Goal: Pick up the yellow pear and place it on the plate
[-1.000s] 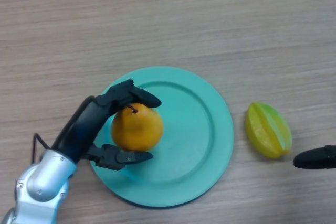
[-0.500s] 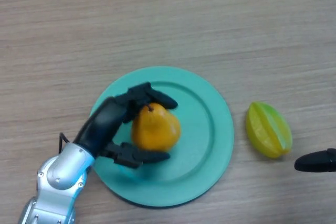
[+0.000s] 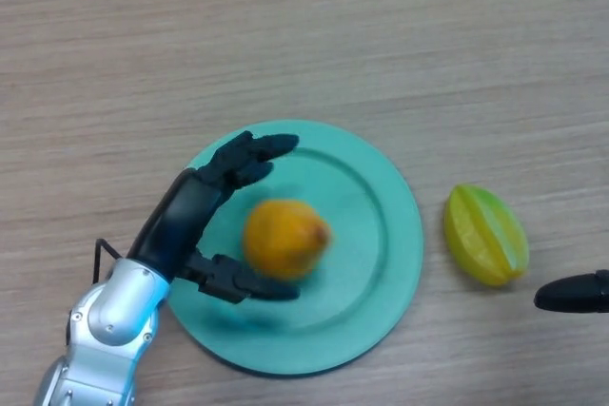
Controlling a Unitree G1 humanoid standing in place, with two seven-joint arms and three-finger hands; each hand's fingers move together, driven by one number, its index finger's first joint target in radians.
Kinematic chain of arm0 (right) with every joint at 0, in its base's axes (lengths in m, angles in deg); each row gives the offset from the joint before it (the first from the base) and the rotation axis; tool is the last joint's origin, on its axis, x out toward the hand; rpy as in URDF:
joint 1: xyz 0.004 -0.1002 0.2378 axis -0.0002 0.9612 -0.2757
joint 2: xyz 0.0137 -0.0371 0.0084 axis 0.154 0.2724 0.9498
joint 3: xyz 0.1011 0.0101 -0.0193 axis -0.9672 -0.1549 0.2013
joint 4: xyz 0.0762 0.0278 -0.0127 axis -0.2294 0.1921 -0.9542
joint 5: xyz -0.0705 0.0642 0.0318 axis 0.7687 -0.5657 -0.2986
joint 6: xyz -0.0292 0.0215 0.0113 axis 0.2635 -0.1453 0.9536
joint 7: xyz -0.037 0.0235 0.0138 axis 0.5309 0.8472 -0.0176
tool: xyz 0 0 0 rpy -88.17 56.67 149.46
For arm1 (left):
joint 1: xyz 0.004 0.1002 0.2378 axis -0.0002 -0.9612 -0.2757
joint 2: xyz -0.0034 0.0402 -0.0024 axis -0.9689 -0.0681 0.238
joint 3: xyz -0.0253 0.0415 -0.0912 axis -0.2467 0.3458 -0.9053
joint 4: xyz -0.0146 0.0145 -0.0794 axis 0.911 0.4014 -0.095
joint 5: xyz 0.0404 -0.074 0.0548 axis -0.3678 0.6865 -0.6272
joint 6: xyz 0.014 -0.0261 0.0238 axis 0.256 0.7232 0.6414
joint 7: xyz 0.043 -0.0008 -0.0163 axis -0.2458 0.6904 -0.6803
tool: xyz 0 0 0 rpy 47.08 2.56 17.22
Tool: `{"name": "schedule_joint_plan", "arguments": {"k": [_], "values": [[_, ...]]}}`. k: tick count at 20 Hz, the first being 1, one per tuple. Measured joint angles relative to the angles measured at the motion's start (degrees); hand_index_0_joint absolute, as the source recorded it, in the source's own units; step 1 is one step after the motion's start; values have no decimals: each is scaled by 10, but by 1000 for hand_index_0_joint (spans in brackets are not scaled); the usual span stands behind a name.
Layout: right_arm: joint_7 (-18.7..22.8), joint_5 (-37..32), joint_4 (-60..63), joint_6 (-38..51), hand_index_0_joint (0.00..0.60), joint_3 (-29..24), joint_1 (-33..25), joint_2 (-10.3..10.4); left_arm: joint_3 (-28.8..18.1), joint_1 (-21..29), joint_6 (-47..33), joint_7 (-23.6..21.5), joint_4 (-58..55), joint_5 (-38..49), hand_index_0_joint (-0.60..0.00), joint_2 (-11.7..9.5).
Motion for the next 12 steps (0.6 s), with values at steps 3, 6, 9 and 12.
{"name": "schedule_joint_plan", "arguments": {"k": [3,6,9,12], "values": [[0,0,0,0,0,2,0,0,-3,-21,8,1,-49,6,0,-3],[0,0,0,0,0,2,-1,0,-21,-34,51,5,-124,34,0,-13],[0,0,0,-2,0,3,-7,0,-40,-43,73,14,-179,55,0,-15],[1,0,2,-8,0,4,-21,-8,-70,-48,111,14,-262,120,0,-31]]}}
